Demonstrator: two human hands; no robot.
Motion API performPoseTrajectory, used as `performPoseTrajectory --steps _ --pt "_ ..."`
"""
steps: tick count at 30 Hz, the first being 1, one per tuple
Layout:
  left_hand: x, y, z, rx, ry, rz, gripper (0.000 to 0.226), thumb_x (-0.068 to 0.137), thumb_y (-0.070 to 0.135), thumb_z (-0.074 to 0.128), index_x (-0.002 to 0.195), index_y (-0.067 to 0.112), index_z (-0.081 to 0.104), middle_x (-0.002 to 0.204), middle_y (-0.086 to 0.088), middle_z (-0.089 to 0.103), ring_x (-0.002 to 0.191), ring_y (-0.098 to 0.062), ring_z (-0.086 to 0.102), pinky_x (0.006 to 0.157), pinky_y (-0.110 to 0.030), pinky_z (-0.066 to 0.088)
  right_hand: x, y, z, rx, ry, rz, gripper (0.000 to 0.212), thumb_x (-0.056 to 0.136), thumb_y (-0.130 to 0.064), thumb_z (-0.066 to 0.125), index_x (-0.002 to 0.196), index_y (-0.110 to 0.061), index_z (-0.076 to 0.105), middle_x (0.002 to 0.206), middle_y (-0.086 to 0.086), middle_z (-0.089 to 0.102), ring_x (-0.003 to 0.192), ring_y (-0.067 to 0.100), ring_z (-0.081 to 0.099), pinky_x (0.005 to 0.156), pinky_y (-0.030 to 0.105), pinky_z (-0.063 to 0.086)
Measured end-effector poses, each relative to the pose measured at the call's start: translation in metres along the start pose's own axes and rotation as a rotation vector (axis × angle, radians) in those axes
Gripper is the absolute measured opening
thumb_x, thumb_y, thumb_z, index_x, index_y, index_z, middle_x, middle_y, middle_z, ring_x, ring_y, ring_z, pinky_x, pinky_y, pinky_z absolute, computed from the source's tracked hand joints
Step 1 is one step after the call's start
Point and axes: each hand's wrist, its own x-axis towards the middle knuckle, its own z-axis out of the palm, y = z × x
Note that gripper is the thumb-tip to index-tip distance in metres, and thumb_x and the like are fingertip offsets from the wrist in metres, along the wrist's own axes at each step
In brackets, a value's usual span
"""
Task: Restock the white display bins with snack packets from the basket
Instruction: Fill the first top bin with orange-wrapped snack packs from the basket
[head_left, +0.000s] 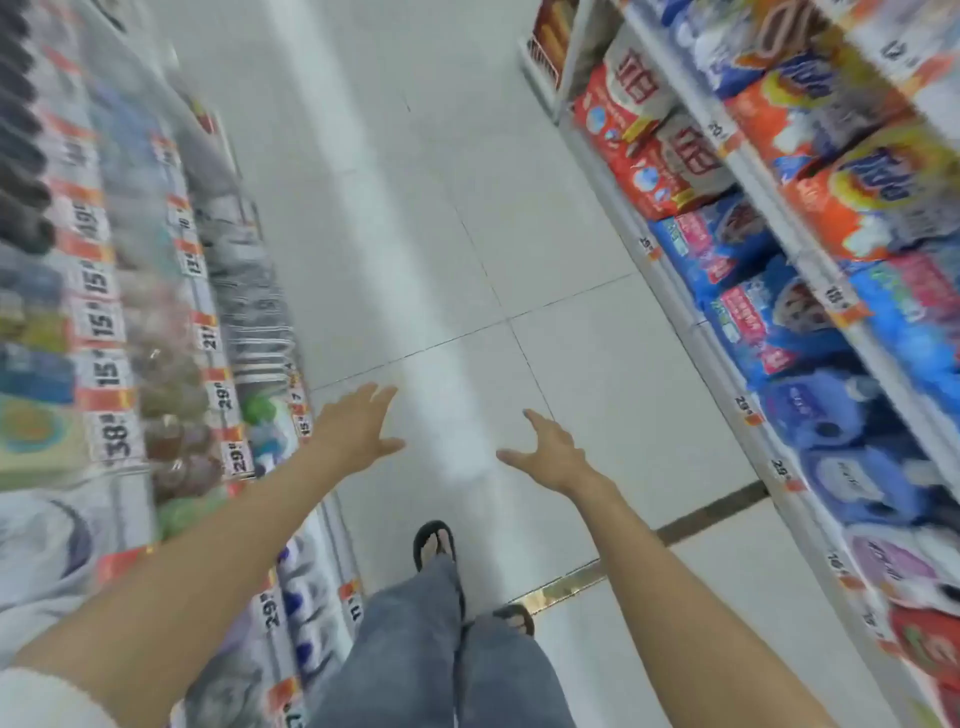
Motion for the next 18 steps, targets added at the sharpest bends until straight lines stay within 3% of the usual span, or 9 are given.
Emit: performPoseTrajectory --steps 9,18 --pt "0.086 -0.063 -0.072 -0.212 0.054 -0.127 0.075 0.089 0.051 0.063 0.149 0.019 0.031 0.151 -0.008 0.035 0.134 -0.03 0.04 0.104 -0.044 0.039 0.114 -0.114 -0.065 -0.135 0.009 -0.07 0.088 0.083 -0.064 0.059 0.153 -0.025 0.021 0.156 0.002 0.029 0.142 0.026 0.029 0.114 0.056 0.023" --pt "0.263 -0.116 -0.198 -0.283 0.048 -0.201 0.073 0.09 0.049 0.061 0.15 0.02 0.03 0.151 -0.006 0.037 0.136 -0.027 0.039 0.105 -0.042 0.039 0.302 -0.224 -0.19 -0.236 0.033 -0.161 0.082 0.084 -0.063 0.059 0.15 -0.025 0.028 0.152 0.001 0.036 0.139 0.025 0.034 0.114 0.055 0.022"
